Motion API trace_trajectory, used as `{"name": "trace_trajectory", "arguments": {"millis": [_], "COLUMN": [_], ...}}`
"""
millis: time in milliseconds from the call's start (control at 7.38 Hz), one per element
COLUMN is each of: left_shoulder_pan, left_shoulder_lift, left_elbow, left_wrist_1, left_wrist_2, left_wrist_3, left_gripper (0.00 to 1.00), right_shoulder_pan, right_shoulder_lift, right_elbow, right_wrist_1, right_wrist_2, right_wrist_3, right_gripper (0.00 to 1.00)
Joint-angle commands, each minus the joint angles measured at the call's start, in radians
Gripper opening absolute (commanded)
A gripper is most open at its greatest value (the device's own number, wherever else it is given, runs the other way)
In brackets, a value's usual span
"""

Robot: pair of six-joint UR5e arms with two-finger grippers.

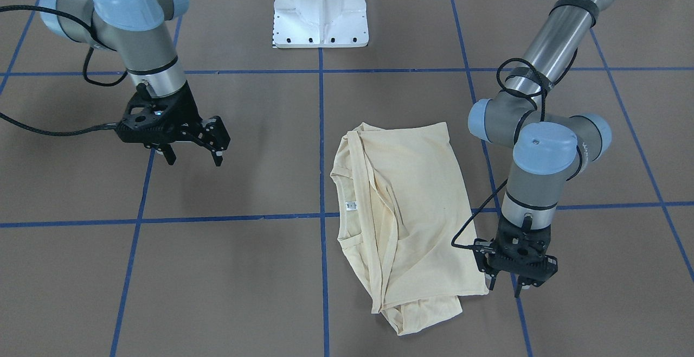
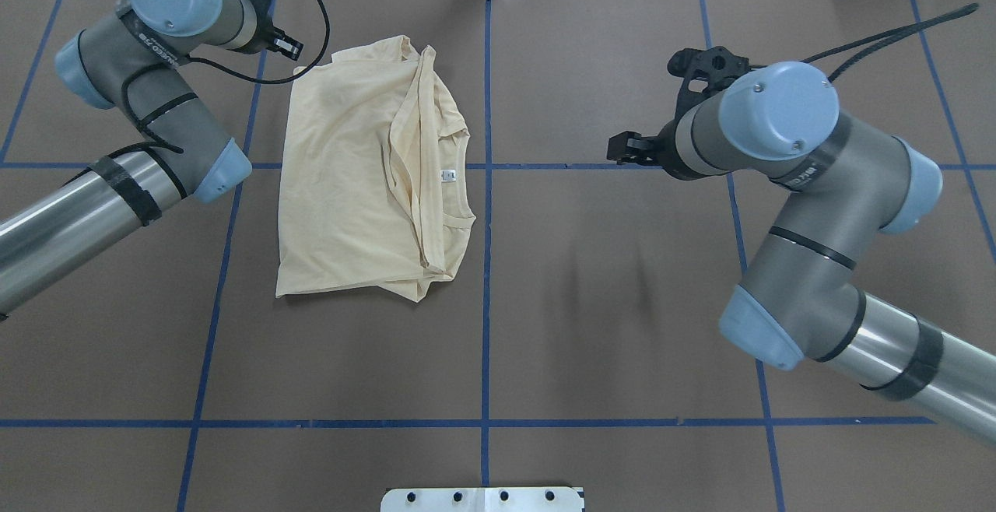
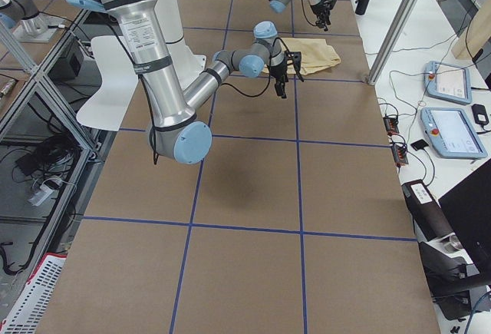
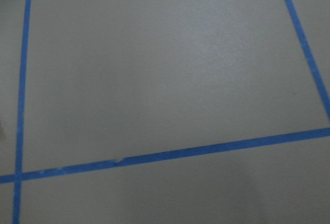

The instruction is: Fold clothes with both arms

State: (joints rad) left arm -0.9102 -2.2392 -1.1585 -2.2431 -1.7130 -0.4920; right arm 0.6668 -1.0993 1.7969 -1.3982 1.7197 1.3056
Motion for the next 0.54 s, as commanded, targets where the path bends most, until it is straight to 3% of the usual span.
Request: {"name": "trace_trajectory", "arguments": {"millis": [0,135,406], "left_shoulder_pan": [-0.001,0.001,0.002], "left_shoulder_lift": [0.084,0.09,0.09], "left_elbow": [-0.117,-0.124,-0.129], "left_wrist_1": [-0.01,-0.01,-0.013], "left_wrist_2": [-0.06,-0.06,-0.062], "left_wrist_3": [-0.003,-0.01,-0.022], "left_gripper": [1.0,1.0,1.0], "right_shoulder_pan": [-0.091,-0.13,-0.2], "right_shoulder_lift": [0.209,0.279,0.364], "right_elbow": [-0.202,-0.288,-0.404], "right_wrist_1": [-0.004,-0.007,-0.004], "right_wrist_2": [-0.118,-0.168,-0.245], "right_wrist_3": [0.249,0.385,0.448], "right_gripper": [0.99,0.96,0.88]}}
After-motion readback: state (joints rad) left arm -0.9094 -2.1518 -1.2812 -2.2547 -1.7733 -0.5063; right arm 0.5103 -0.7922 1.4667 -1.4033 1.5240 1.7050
